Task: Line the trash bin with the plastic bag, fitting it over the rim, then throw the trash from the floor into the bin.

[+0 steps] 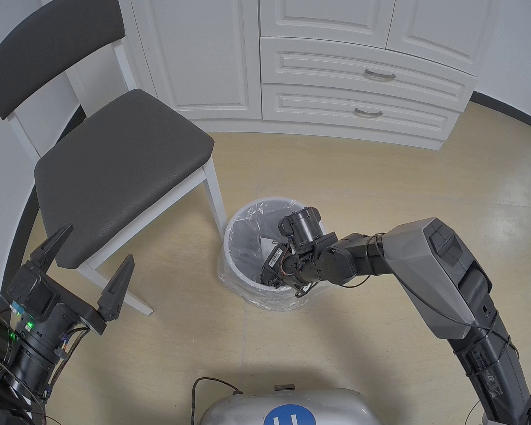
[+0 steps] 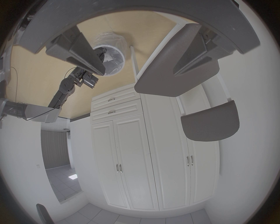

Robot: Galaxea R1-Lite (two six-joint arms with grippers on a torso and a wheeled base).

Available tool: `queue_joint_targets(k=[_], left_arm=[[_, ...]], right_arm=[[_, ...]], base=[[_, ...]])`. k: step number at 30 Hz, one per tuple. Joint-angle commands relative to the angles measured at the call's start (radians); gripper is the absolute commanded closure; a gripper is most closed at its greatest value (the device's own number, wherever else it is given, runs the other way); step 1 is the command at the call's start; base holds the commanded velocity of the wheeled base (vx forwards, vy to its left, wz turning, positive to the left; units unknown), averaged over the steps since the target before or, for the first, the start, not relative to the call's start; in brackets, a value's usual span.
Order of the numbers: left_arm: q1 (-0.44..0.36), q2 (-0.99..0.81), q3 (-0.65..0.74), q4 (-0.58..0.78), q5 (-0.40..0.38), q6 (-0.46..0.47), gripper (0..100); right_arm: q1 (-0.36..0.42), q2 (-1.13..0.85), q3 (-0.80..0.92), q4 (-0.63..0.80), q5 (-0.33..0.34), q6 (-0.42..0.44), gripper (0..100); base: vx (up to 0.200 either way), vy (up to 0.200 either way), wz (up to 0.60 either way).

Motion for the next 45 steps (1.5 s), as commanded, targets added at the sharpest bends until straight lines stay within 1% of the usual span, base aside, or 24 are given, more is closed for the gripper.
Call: queue_joint_targets(k=[1,4,9,17,23,28,32,38,45], left_arm=[[0.0,-0.001,-0.001,0.0,0.001,0.0,0],[0.0,-0.003,-0.001,0.0,0.001,0.0,0],[0.0,-0.004,-0.001,0.0,0.0,0.0,0],[0.0,-0.006,-0.001,0.0,0.0,0.0,0],[0.0,-0.004,0.0,0.0,0.0,0.0,0],[0.0,-0.004,-0.001,0.0,0.0,0.0,0],[0.0,-0.004,0.0,0.0,0.0,0.0,0],[0.0,-0.004,0.0,0.0,0.0,0.0,0],[0.0,-0.004,0.0,0.0,0.0,0.0,0]], right_arm=[[0.001,0.002,0.0,0.014,0.0,-0.02,100],[0.001,0.0,0.0,0.022,0.0,-0.021,100],[0.004,-0.029,0.0,0.105,0.0,-0.064,100],[0.012,-0.106,0.0,0.171,-0.01,-0.081,100],[0.033,-0.103,0.0,0.154,-0.016,-0.07,100],[0.061,-0.098,0.0,0.063,-0.072,-0.023,100],[0.071,-0.106,0.0,0.065,-0.075,-0.021,100],[0.074,-0.103,0.0,0.056,-0.115,-0.021,100],[0.079,-0.097,0.0,0.05,-0.118,-0.02,100]], base=[[0.0,0.0,0.0],[0.0,0.0,0.0],[0.0,0.0,0.0],[0.0,0.0,0.0],[0.0,0.0,0.0],[0.0,0.0,0.0],[0.0,0.0,0.0],[0.0,0.0,0.0],[0.0,0.0,0.0]])
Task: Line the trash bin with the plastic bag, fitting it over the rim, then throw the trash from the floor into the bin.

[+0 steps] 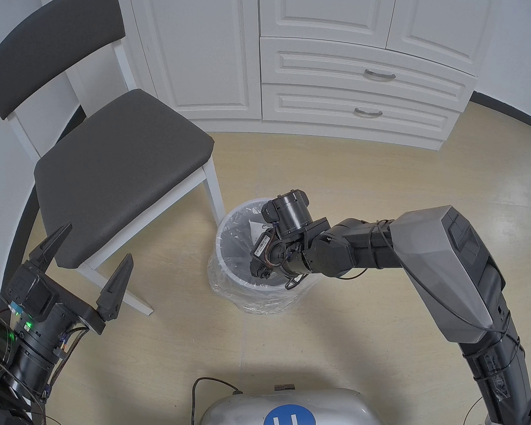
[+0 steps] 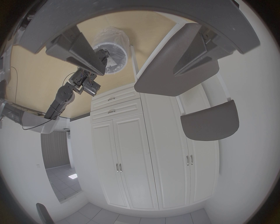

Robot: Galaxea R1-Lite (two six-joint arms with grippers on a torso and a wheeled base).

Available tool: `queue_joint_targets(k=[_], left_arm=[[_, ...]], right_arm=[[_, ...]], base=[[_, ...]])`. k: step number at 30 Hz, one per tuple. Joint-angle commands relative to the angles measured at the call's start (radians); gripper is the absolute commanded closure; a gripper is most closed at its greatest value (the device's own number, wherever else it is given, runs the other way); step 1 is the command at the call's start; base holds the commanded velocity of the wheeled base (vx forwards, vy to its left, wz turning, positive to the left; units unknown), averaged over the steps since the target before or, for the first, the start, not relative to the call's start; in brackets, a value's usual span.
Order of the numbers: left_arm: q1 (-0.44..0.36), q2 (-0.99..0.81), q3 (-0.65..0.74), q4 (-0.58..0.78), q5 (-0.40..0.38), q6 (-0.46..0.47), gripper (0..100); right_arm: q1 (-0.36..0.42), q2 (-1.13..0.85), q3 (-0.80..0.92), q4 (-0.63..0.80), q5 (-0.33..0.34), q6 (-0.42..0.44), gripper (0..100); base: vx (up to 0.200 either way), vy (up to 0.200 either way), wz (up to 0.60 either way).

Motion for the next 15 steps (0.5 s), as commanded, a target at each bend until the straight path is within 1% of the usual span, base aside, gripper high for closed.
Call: queue_joint_targets(k=[1,6,10,15], left_arm=[[0.0,0.001,0.0,-0.001,0.0,0.0,0],[0.0,0.001,0.0,-0.001,0.0,0.0,0],[0.0,0.001,0.0,-0.001,0.0,0.0,0],[0.0,-0.001,0.0,-0.001,0.0,0.0,0]], right_arm=[[0.003,0.004,0.0,-0.009,-0.001,0.002,0],[0.001,0.007,0.0,-0.023,-0.003,0.002,0],[0.001,0.007,0.0,-0.044,-0.032,0.003,0],[0.001,0.005,0.0,-0.06,-0.036,0.012,0]], base=[[0.0,0.0,0.0],[0.0,0.0,0.0],[0.0,0.0,0.0],[0.0,0.0,0.0]])
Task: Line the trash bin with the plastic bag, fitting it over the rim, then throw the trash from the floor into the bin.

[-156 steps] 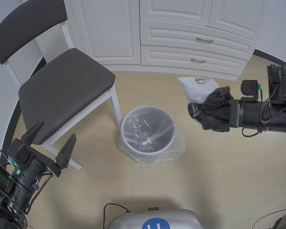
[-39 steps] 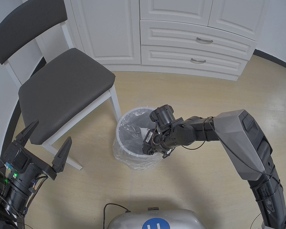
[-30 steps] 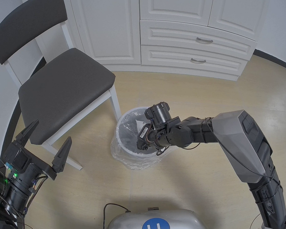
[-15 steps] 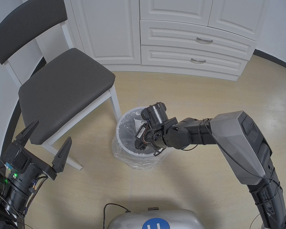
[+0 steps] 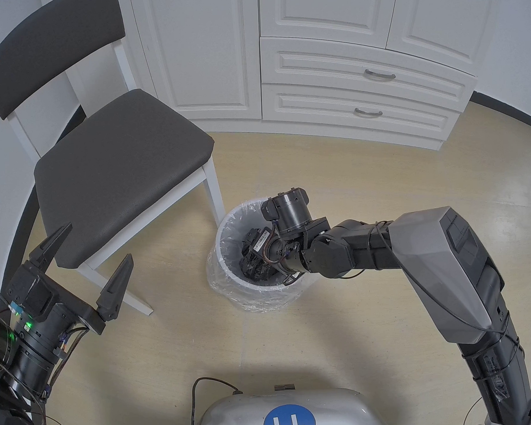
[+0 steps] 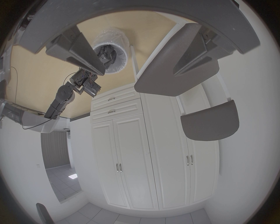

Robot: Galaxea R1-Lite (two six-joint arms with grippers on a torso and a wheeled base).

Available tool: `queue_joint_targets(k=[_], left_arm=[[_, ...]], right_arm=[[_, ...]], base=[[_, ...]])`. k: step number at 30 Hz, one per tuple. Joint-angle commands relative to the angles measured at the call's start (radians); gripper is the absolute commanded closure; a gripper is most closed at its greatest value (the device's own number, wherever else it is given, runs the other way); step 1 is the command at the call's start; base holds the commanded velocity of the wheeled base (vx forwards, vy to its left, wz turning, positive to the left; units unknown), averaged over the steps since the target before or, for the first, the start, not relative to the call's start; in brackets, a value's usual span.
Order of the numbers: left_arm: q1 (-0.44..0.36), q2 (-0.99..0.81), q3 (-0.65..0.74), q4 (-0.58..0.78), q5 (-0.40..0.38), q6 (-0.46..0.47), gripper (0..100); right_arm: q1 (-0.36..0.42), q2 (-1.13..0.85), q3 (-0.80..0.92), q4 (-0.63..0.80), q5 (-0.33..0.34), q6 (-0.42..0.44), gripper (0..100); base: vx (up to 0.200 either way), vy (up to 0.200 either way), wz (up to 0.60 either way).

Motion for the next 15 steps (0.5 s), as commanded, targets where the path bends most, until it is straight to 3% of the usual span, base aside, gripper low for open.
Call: queue_joint_targets(k=[1,12,15], left_arm=[[0.0,-0.001,-0.001,-0.001,0.001,0.0,0],[0.0,-0.001,0.0,-0.001,0.001,0.0,0],[0.0,-0.001,0.0,-0.001,0.001,0.0,0]], right_arm=[[0.001,-0.001,0.0,0.001,0.001,0.006,0],[-0.005,-0.038,0.0,-0.004,-0.003,0.009,0],[-0.007,-0.056,0.0,-0.002,-0.038,0.0,0]], base=[[0.0,0.0,0.0],[0.0,0.0,0.0],[0.0,0.0,0.0]])
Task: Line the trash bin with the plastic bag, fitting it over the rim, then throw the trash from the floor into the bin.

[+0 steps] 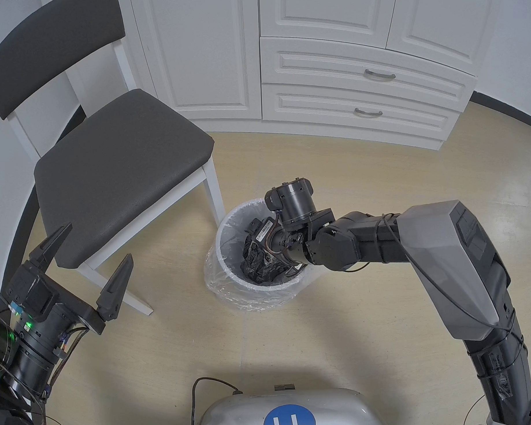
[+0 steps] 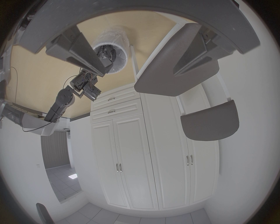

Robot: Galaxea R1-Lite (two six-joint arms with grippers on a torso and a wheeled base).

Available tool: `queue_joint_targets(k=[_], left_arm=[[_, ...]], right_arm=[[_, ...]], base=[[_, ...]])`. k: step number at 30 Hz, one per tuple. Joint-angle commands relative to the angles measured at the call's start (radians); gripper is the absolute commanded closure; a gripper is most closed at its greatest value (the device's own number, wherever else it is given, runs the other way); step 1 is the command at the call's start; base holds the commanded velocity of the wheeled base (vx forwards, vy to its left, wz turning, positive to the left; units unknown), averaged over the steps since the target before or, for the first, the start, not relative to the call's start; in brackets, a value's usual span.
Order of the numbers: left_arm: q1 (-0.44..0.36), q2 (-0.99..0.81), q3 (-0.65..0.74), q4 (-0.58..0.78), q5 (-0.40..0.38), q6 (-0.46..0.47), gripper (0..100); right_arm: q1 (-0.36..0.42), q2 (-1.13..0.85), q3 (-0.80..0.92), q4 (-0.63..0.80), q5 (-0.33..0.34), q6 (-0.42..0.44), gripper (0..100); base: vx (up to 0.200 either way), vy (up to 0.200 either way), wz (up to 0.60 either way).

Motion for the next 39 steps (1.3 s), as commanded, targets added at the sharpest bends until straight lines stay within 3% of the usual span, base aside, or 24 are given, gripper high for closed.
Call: queue_joint_targets(k=[1,5,13,15,21,25,34,36,39], left_arm=[[0.0,-0.001,0.0,-0.001,0.0,0.0,0],[0.0,-0.001,0.0,-0.001,0.0,0.0,0],[0.0,-0.001,0.0,-0.001,0.002,0.0,0],[0.0,-0.005,0.0,-0.001,0.0,0.0,0],[0.0,-0.005,0.0,-0.001,0.0,0.0,0],[-0.003,-0.005,0.002,-0.001,0.0,0.0,0],[-0.038,0.002,0.028,-0.001,-0.001,0.0,0],[-0.086,0.012,0.043,-0.001,0.0,0.0,0],[-0.097,0.025,0.046,-0.001,0.002,-0.003,0]], right_arm=[[-0.002,-0.026,0.0,0.002,-0.023,-0.008,0],[0.005,-0.032,0.0,0.006,-0.098,-0.071,0],[0.028,-0.067,0.04,0.005,-0.13,-0.143,0],[0.041,-0.076,0.075,-0.004,-0.184,-0.183,0],[0.055,-0.093,0.143,-0.053,-0.245,-0.249,0],[0.055,-0.125,0.235,-0.144,-0.248,-0.31,0],[0.057,-0.208,0.509,-0.455,-0.25,-0.534,0],[0.057,-0.233,0.598,-0.566,-0.25,-0.626,0],[0.057,-0.265,0.702,-0.685,-0.264,-0.734,0]], base=[[0.0,0.0,0.0],[0.0,0.0,0.0],[0.0,0.0,0.0],[0.0,0.0,0.0],[0.0,0.0,0.0],[0.0,0.0,0.0],[0.0,0.0,0.0],[0.0,0.0,0.0],[0.0,0.0,0.0]])
